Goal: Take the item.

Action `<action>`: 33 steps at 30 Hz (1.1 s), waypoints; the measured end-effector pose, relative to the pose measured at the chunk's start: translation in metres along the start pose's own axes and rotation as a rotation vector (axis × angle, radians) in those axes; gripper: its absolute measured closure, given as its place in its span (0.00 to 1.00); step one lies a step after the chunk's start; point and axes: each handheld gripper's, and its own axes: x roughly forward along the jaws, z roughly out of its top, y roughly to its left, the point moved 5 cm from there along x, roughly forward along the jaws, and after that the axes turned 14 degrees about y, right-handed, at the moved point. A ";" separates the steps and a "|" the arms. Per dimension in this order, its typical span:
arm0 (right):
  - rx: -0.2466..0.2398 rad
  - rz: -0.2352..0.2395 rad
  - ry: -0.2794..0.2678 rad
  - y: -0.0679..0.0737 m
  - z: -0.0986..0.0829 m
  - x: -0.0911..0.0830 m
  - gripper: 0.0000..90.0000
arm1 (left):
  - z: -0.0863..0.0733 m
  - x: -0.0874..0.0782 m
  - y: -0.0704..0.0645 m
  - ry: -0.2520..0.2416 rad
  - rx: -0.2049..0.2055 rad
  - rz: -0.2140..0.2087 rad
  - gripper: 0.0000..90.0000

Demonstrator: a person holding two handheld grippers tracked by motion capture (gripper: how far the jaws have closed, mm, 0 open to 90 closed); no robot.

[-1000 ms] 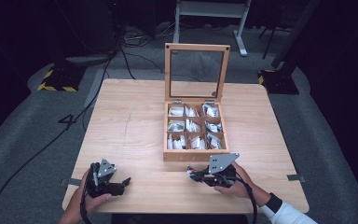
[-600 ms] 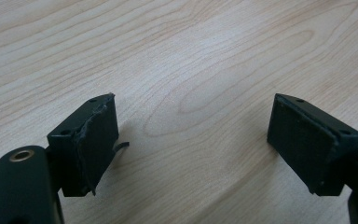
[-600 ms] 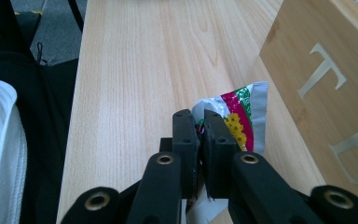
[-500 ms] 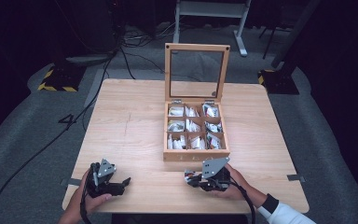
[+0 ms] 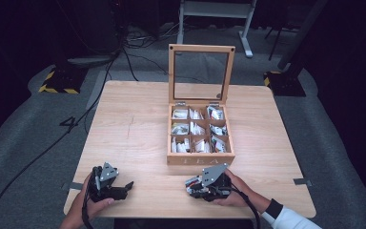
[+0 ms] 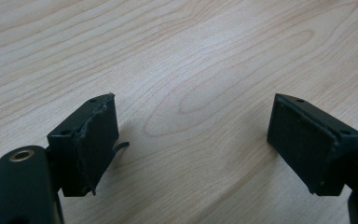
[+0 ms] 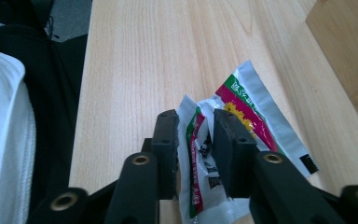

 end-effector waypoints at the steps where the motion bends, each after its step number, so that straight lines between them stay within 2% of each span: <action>1: -0.001 0.009 0.003 0.000 0.000 0.000 0.75 | 0.000 0.000 0.000 0.000 0.000 0.001 0.19; 7: -0.018 0.020 0.021 0.002 0.000 -0.001 0.60 | 0.000 0.000 0.000 0.000 0.000 0.000 0.19; 10: -0.029 0.006 0.019 0.003 0.000 -0.002 0.58 | 0.000 0.000 0.000 0.001 0.000 0.001 0.19; 12: -0.035 -0.008 0.005 0.004 0.003 -0.008 0.50 | 0.000 0.000 0.000 0.000 0.000 0.000 0.19; 16: -0.032 -0.008 -0.017 0.005 0.003 -0.013 0.44 | 0.000 0.000 0.000 0.000 -0.001 -0.001 0.19; 17: -0.037 -0.012 -0.030 0.006 0.004 -0.016 0.40 | 0.000 0.000 0.000 0.001 -0.001 -0.001 0.19; 21: -0.021 -0.049 -0.059 0.005 0.006 -0.024 0.33 | 0.000 0.000 0.000 0.000 0.001 0.001 0.19; 26: -0.002 -0.074 -0.102 0.002 0.006 -0.034 0.30 | 0.000 0.000 0.000 0.001 0.000 -0.001 0.19; 30: 0.003 -0.086 -0.107 0.000 0.006 -0.038 0.30 | 0.000 0.000 0.000 0.000 0.000 0.000 0.19; 33: -0.009 -0.130 -0.101 -0.003 0.005 -0.043 0.33 | 0.000 0.000 0.000 0.000 0.000 0.001 0.19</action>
